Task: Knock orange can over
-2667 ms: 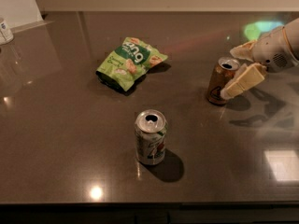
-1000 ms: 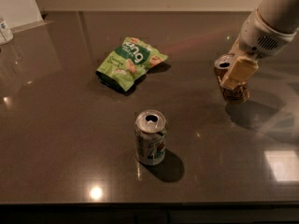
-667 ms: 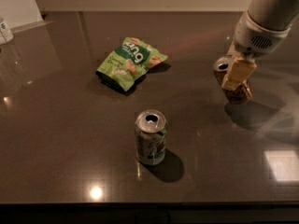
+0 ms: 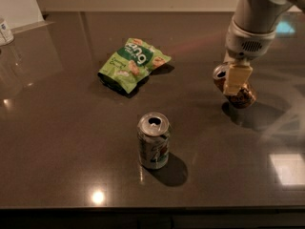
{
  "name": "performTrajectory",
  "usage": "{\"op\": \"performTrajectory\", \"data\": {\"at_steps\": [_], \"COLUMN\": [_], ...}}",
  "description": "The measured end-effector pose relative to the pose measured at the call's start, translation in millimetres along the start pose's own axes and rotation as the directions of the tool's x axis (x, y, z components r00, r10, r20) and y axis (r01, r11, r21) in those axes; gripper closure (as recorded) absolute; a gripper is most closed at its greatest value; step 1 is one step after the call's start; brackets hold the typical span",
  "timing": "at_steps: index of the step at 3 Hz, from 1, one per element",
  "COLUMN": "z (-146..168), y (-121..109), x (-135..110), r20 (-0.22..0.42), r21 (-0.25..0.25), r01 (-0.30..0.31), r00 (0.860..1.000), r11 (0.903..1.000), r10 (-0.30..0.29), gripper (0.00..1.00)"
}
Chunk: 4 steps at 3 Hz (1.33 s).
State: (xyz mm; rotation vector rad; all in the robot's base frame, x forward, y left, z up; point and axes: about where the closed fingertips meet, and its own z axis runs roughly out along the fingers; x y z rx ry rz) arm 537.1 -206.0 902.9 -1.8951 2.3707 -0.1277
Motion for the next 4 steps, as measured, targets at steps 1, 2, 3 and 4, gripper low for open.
{"op": "performTrajectory", "data": {"at_steps": [1,2,3,4], "z": [11,17,22,22], "y": [-3,-8,-12,-12], "x": [-5,-10,-18,-18], "r20": [-0.049,-0.08,-0.095,-0.095], "r21": [-0.021,-0.032,-0.035,-0.035], "r01": [0.046,0.08,0.111,0.111], "r00": [0.998,0.993,0.989,0.989], "r11": [0.9987,0.9963,0.9932,0.9932], "r10": [-0.047,-0.083,-0.114,-0.114], "gripper": [0.38,0.15,0.0,0.0]}}
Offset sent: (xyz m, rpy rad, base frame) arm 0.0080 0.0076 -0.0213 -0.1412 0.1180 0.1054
